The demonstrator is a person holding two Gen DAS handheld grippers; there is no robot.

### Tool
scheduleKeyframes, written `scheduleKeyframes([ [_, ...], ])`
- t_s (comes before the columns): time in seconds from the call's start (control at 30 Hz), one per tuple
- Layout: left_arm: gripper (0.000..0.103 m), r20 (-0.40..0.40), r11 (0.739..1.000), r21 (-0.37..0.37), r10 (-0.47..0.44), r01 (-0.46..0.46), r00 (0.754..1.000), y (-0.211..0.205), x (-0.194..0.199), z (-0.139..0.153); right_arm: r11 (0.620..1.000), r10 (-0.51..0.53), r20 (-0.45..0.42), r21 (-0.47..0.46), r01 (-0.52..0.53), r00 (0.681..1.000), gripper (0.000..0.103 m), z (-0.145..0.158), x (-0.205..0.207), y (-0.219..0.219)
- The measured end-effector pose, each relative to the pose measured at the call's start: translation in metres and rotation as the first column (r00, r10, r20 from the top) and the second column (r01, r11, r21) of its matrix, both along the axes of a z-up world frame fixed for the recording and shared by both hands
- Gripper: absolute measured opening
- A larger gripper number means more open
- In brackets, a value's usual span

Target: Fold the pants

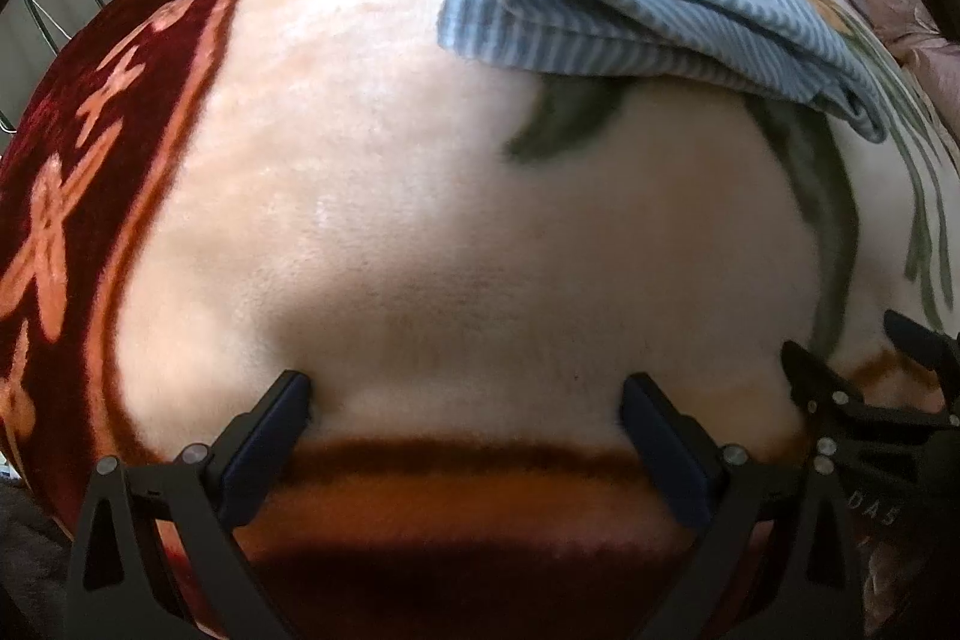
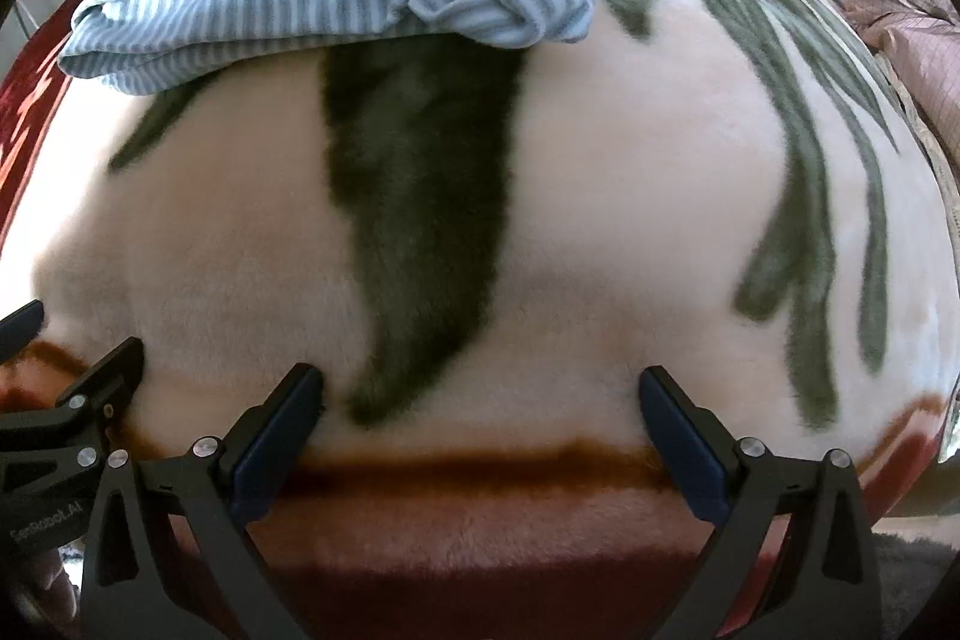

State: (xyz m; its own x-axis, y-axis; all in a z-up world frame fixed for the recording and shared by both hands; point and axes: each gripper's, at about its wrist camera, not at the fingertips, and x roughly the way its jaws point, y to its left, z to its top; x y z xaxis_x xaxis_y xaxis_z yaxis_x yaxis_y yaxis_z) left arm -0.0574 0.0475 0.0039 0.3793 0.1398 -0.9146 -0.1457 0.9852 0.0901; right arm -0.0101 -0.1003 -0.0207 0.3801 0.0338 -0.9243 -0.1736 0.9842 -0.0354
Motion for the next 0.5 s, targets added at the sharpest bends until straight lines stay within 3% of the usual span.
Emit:
scheduleKeyframes([
  [0.5,0.103,0.014,1.000,0.002,-0.003,0.003,1.000,-0.0015,-0.0065,0.0007,1.000,-0.010,0.009,-0.005,0.010,1.000,0.103,0.0051,-0.0027,0.0008],
])
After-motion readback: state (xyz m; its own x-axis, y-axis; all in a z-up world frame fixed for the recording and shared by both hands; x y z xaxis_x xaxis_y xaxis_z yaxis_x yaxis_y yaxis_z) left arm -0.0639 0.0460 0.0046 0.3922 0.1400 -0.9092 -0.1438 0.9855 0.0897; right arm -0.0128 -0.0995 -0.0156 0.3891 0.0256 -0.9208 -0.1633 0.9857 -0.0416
